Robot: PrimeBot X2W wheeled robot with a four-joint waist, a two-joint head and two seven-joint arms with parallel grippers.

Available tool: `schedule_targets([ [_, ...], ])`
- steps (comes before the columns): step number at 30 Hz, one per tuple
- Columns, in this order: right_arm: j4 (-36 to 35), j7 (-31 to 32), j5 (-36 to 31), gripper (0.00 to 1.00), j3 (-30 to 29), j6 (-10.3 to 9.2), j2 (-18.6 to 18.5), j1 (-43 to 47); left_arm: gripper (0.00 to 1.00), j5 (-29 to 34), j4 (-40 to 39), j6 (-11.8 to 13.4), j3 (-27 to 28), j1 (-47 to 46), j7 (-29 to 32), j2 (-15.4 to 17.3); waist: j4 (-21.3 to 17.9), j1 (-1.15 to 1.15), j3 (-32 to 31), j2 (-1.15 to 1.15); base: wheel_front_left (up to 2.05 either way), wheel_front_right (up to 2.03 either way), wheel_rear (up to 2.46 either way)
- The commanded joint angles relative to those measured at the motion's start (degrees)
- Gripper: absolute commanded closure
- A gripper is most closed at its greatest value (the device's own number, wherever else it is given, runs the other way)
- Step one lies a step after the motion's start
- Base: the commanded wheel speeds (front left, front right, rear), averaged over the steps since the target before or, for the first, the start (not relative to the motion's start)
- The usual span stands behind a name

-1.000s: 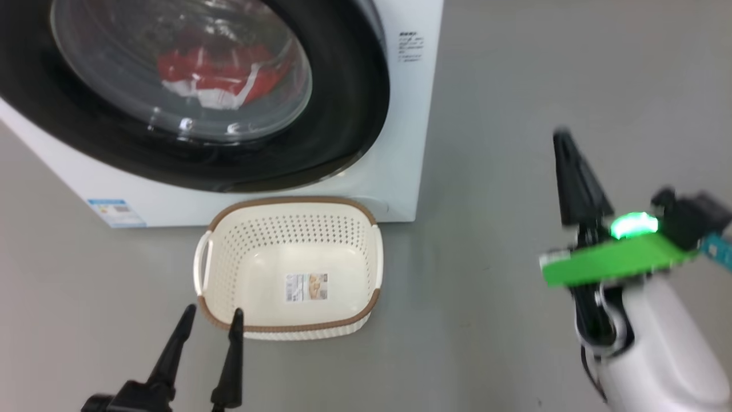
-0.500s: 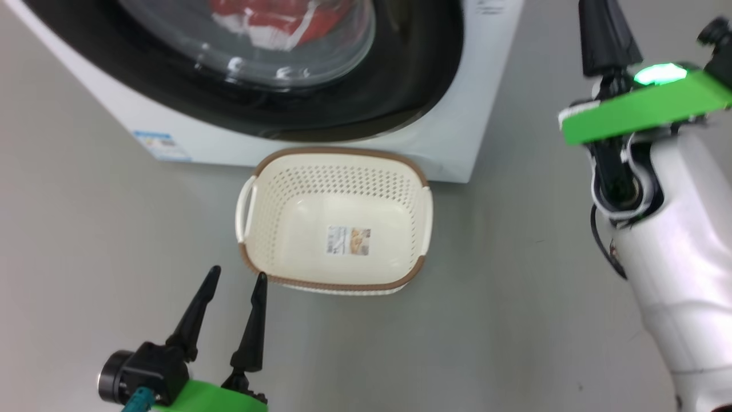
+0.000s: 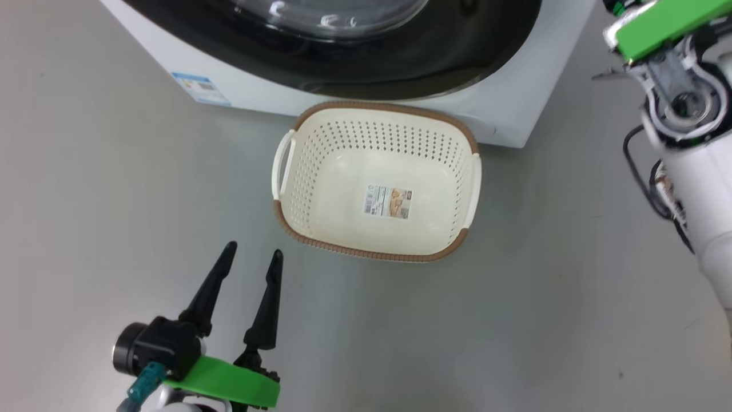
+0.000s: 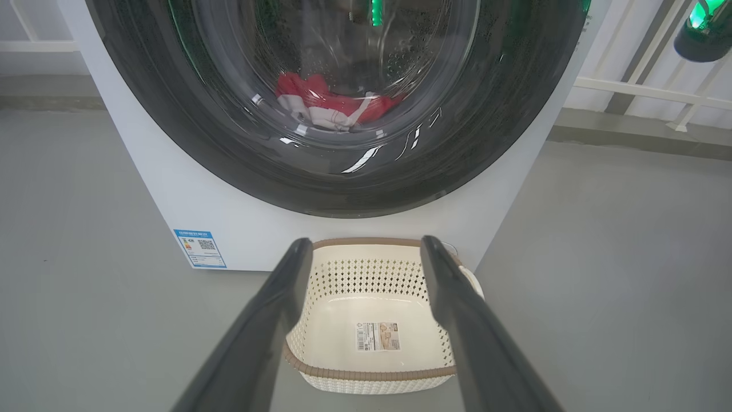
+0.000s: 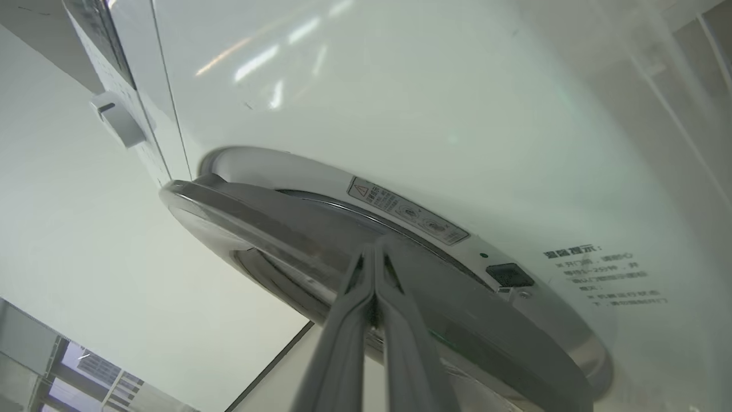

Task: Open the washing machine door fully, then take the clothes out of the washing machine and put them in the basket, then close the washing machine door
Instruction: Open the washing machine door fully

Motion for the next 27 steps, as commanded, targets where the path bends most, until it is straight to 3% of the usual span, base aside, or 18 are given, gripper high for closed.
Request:
schedule_targets([
  [1, -0.67, 1.35, 2.05, 1.0, 0.22, 0.03, 0.53, -1.73, 0.0, -0.53, -0.88, -0.29, 1.44, -1.3, -0.7, 0.73, 1.02, 0.0, 1.38, 0.0, 0.0, 0.0, 0.0],
  [11, 4.56, 12.88, 8.64, 1.0, 1.49, 0.03, -0.93, -7.91, 0.0, -1.24, -0.4, -0.37, -0.03, -3.08, -0.7, 0.73, 2.38, 0.0, 3.76, 0.0, 0.0, 0.0, 0.0],
  [27, 7.63, 21.94, 11.97, 1.0, 3.26, 0.03, 0.09, -9.39, 0.0, -1.95, 0.23, -0.38, -0.47, -3.62, -0.7, 0.73, 2.48, 0.0, 3.31, 0.0, 0.0, 0.0, 0.0],
])
